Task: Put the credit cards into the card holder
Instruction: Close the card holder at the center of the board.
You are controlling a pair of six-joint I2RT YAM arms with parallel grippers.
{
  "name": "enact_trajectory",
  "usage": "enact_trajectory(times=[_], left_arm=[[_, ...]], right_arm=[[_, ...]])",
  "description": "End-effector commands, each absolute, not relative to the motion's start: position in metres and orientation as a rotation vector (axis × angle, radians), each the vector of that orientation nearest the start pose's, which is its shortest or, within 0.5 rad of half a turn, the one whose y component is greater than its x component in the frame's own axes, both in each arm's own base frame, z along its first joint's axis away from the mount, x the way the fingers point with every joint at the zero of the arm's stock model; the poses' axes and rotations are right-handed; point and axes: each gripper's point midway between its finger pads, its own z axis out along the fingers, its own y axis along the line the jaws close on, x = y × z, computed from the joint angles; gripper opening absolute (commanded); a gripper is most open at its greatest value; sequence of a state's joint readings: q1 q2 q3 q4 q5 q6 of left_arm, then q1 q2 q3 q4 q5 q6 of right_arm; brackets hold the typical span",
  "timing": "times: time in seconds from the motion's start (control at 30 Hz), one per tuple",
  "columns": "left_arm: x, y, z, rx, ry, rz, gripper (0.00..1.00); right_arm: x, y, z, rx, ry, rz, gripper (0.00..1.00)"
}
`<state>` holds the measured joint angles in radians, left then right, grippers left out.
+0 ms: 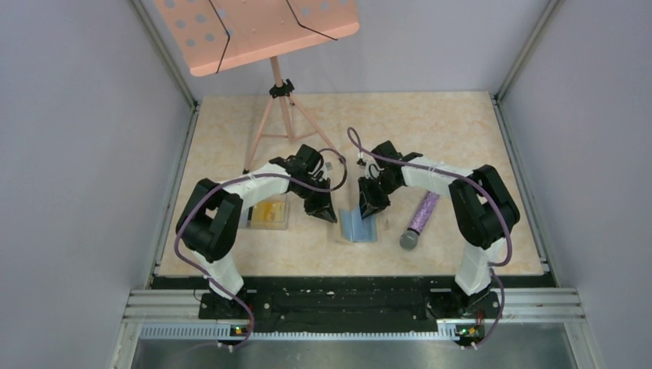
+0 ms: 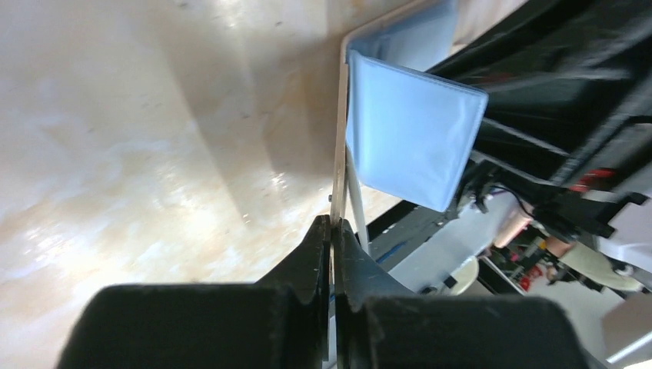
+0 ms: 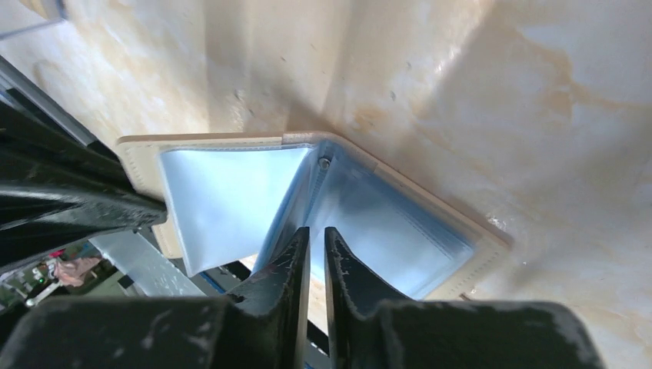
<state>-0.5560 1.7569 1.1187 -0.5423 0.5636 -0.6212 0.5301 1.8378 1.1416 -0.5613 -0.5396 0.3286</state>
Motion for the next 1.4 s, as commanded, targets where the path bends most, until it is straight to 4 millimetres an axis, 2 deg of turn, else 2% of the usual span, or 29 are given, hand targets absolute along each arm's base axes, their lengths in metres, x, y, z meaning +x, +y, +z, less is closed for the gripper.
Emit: enact_trajectory(times=[0.0, 0.2, 0.4, 0.5, 0.57, 0.67, 0.77, 0.93, 1.1, 1.23, 1.37], left_arm=[[0.242, -0.253, 0.083, 0.13, 2.963, -0.822, 0.0], [0.246, -0.229, 0.094, 0.188, 3.0, -0.619, 0.0], [0.255, -0.231, 0.102, 0.233, 3.01, -0.561, 0.0], [0.258, -0.245, 0.105, 0.247, 2.997, -0.651, 0.02], [0.257, -0.261, 0.106, 0.251, 2.981, -0.758, 0.11], [0.253, -0.285, 0.108, 0.257, 2.953, -0.937, 0.29], [0.251, -0.302, 0.106, 0.24, 2.926, -1.082, 0.36], [0.248, -0.326, 0.099, 0.21, 2.885, -1.285, 0.39], [0.244, -0.337, 0.086, 0.169, 2.876, -1.404, 0.44], [0.243, -0.341, 0.073, 0.123, 2.882, -1.445, 0.48], [0.244, -0.338, 0.065, 0.119, 2.89, -1.405, 0.47]], right_arm=[[0.26, 0.274, 0.061, -0.49, 2.829, 0.961, 0.19], [0.26, 0.273, 0.061, -0.482, 2.829, 0.952, 0.22], [0.261, 0.271, 0.066, -0.465, 2.816, 0.934, 0.24], [0.262, 0.274, 0.074, -0.449, 2.803, 0.962, 0.24], [0.263, 0.277, 0.08, -0.435, 2.785, 0.991, 0.25], [0.268, 0.28, 0.091, -0.398, 2.755, 1.047, 0.25], [0.273, 0.279, 0.1, -0.349, 2.73, 1.103, 0.25], [0.278, 0.275, 0.11, -0.324, 2.702, 1.123, 0.25], [0.277, 0.267, 0.108, -0.302, 2.706, 1.116, 0.25], [0.277, 0.265, 0.108, -0.31, 2.706, 1.104, 0.25], [0.274, 0.265, 0.103, -0.324, 2.723, 1.109, 0.24]])
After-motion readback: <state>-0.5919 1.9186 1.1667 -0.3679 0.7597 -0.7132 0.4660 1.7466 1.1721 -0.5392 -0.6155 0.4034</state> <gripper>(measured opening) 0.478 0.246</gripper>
